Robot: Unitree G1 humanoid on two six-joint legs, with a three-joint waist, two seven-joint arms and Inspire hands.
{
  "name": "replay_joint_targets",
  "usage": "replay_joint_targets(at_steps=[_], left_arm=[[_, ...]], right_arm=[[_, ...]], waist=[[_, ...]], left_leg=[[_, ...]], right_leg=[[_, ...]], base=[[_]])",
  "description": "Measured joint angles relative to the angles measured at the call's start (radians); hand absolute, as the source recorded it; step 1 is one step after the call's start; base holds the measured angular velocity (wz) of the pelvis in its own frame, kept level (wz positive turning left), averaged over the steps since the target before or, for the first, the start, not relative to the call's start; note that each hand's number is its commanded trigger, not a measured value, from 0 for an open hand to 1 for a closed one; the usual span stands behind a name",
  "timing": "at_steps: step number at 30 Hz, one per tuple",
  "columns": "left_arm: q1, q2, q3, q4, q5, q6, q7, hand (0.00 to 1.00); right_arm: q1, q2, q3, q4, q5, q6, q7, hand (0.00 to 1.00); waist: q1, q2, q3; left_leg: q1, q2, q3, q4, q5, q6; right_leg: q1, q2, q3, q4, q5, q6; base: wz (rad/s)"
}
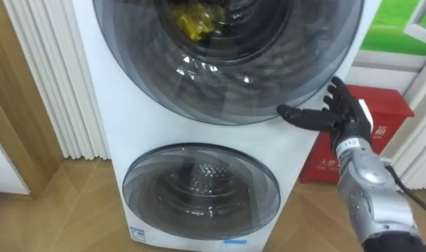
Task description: Pick clothes from washing machine
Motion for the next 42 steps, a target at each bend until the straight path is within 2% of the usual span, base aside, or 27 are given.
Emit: replay_joint_targets(at_steps=[2, 3, 9, 12, 16, 18, 24, 29, 33, 35, 36, 40, 41, 42], left_arm=[[-0.001, 0.003, 0.001, -0.011, 0.002, -0.001, 0.000, 0.00], [0.002, 0.005, 0.001, -0.020, 0.009, -0.001, 0.000, 0.00], [0.009, 0.010, 0.003, -0.037, 0.052, -0.002, -0.002, 0.00], [0.018, 0.010, 0.002, -0.043, 0.087, 0.002, -0.002, 0.00], [0.023, 0.010, 0.003, -0.044, 0.090, 0.013, 0.004, 0.00], [0.022, 0.010, 0.002, -0.048, 0.090, 0.014, 0.005, 0.00], [0.028, 0.010, 0.001, -0.091, 0.089, 0.015, 0.015, 0.00], [0.033, 0.010, 0.001, -0.099, 0.089, 0.014, 0.024, 0.00], [0.047, 0.010, 0.001, -0.099, 0.100, 0.015, 0.026, 0.00], [0.052, 0.011, 0.001, -0.099, 0.109, 0.017, 0.029, 0.00], [0.054, 0.011, 0.001, -0.099, 0.109, 0.019, 0.031, 0.00], [0.054, 0.012, 0.000, -0.099, 0.109, 0.022, 0.033, 0.00], [0.053, 0.011, -0.002, -0.099, 0.109, 0.023, 0.034, 0.00], [0.051, 0.015, 0.000, -0.098, 0.109, 0.018, 0.041, 0.00]], right_arm=[[-0.025, -0.005, 0.000, 0.001, 0.022, 0.002, -0.005, 0.00], [-0.042, -0.005, 0.006, 0.001, 0.023, 0.021, -0.021, 0.00], [-0.055, -0.014, 0.028, -0.010, 0.009, 0.028, -0.051, 0.00], [-0.055, -0.017, 0.048, -0.065, -0.004, 0.047, -0.074, 0.00], [-0.055, -0.019, 0.072, -0.178, -0.028, 0.110, -0.119, 0.00], [-0.055, -0.019, 0.079, -0.203, -0.059, 0.123, -0.125, 0.00], [-0.055, -0.019, 0.105, -0.265, -0.078, 0.153, -0.148, 0.00], [-0.055, -0.020, 0.106, -0.331, -0.078, 0.153, -0.150, 0.00], [-0.055, -0.019, 0.109, -0.366, -0.148, 0.153, -0.148, 0.00], [-0.055, -0.019, 0.116, -0.366, -0.181, 0.158, -0.140, 0.00], [-0.055, -0.019, 0.116, -0.376, -0.201, 0.172, -0.136, 0.00], [-0.055, -0.041, 0.114, -0.448, -0.237, 0.180, -0.151, 0.00], [-0.054, -0.040, 0.116, -0.448, -0.238, 0.180, -0.152, 0.00], [-0.051, -0.036, 0.118, -0.458, -0.239, 0.179, -0.150, 0.00]], waist=[[0.000, 0.000, 0.0001], [-0.002, -0.001, 0.0003], [0.001, -0.001, 0.0005], [0.003, -0.001, -0.0001], [0.002, -0.002, -0.0008], [0.002, -0.002, -0.0011], [0.002, -0.003, -0.0021], [0.003, -0.003, -0.0023], [0.003, -0.001, -0.0029], [0.002, 0.001, -0.0042], [0.002, 0.003, -0.0046], [0.000, 0.005, -0.0059], [0.001, 0.008, -0.0049], [-0.003, 0.017, -0.0032]], left_leg=[[-0.009, -0.001, 0.000, 0.000, 0.000, 0.000], [-0.014, -0.001, 0.000, 0.000, 0.000, 0.000], [-0.016, -0.003, 0.001, 0.001, 0.001, 0.001], [-0.030, 0.000, 0.010, 0.001, 0.001, 0.001], [-0.042, 0.001, 0.024, 0.001, 0.002, -0.001], [-0.042, -0.001, 0.023, 0.001, 0.002, -0.001], [-0.034, 0.003, 0.022, 0.000, 0.002, -0.002], [-0.021, 0.003, 0.014, -0.009, 0.002, -0.002], [-0.005, 0.002, -0.031, -0.020, 0.002, -0.002], [0.010, 0.005, -0.066, -0.023, 0.004, -0.004], [0.019, 0.007, -0.092, -0.024, 0.005, -0.005], [0.031, 0.008, -0.117, -0.030, 0.006, -0.005], [0.042, 0.019, -0.144, -0.039, 0.012, -0.007], [0.056, 0.042, -0.242, -0.046, 0.015, -0.010]], right_leg=[[-0.010, 0.000, 0.000, 0.000, 0.000, 0.000], [-0.011, 0.000, 0.000, 0.000, 0.000, 0.000], [-0.013, -0.002, -0.004, 0.000, 0.000, 0.000], [-0.031, -0.001, -0.003, 0.003, 0.000, 0.000], [-0.051, 0.000, -0.012, 0.004, 0.000, 0.000], [-0.054, 0.001, -0.018, 0.007, 0.000, 0.000], [-0.060, 0.002, -0.030, 0.020, 0.000, 0.000], [-0.060, 0.002, -0.030, 0.021, 0.000, 0.000], [-0.053, 0.005, -0.031, 0.025, 0.000, 0.000], [-0.055, 0.007, -0.038, 0.051, 0.000, 0.000], [-0.056, 0.007, -0.053, 0.069, 0.000, 0.000], [-0.057, 0.006, -0.065, 0.091, -0.001, -0.001], [-0.075, 0.005, -0.070, 0.136, -0.006, -0.001], [-0.149, 0.037, -0.037, 0.167, -0.050, -0.024]], base=[[-0.10], [-0.09], [-0.02], [-0.11], [-0.14], [-0.11], [-0.10], [-0.15], [-0.11], [-0.10], [-0.08], [-0.03], [-0.26], [-0.69]])
